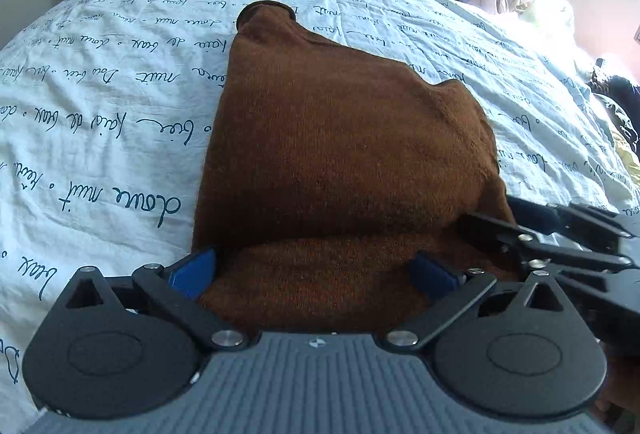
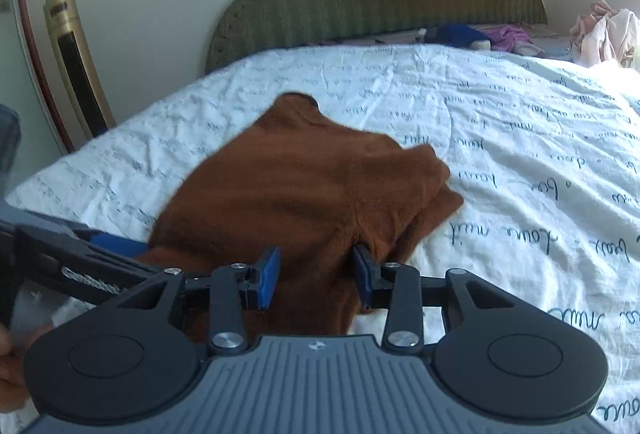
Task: Fold small clothes
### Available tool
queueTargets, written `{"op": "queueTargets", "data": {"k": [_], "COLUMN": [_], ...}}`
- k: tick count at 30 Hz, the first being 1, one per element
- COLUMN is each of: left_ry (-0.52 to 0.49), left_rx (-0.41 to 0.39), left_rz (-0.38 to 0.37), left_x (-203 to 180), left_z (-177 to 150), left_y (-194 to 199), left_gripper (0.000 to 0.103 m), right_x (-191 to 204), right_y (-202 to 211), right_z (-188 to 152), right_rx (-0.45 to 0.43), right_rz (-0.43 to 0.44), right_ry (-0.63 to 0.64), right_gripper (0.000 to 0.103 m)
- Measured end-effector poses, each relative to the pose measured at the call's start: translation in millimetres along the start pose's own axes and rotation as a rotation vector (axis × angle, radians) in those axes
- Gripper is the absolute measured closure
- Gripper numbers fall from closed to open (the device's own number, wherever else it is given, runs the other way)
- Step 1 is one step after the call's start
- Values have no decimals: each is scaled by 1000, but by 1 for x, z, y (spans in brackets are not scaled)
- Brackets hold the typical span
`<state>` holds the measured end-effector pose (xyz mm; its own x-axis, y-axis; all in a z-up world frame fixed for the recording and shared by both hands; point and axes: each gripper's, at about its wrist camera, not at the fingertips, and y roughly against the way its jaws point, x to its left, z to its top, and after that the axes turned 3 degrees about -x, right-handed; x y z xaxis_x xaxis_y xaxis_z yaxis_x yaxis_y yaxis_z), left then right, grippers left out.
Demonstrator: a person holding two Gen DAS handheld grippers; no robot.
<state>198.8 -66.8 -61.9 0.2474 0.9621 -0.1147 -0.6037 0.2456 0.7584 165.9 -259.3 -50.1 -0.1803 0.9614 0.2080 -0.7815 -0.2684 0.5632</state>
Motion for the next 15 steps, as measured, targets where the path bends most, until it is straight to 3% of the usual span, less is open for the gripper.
{"op": "queueTargets", "data": {"k": [6, 9, 12, 15], "left_ry": [-7, 22, 41, 33], "left_rx": [7, 26, 42, 21], "left_rz": [30, 22, -3, 30], "left_x": [2, 11, 24, 34], "left_z": [-4, -6, -15, -32], "left_y": [2, 6, 16, 33], "left_gripper": [0, 0, 0, 0], "right_x": [-12, -8, 0, 13], "right_y": [-3, 17, 37, 52], "right_z": [-12, -16, -28, -45], "right_rx": [9, 0, 12, 30], "right_rz": [-23, -15, -31, -46], "right_ry": [-81, -119, -177, -163], "right_gripper": [45, 45, 25, 24]}}
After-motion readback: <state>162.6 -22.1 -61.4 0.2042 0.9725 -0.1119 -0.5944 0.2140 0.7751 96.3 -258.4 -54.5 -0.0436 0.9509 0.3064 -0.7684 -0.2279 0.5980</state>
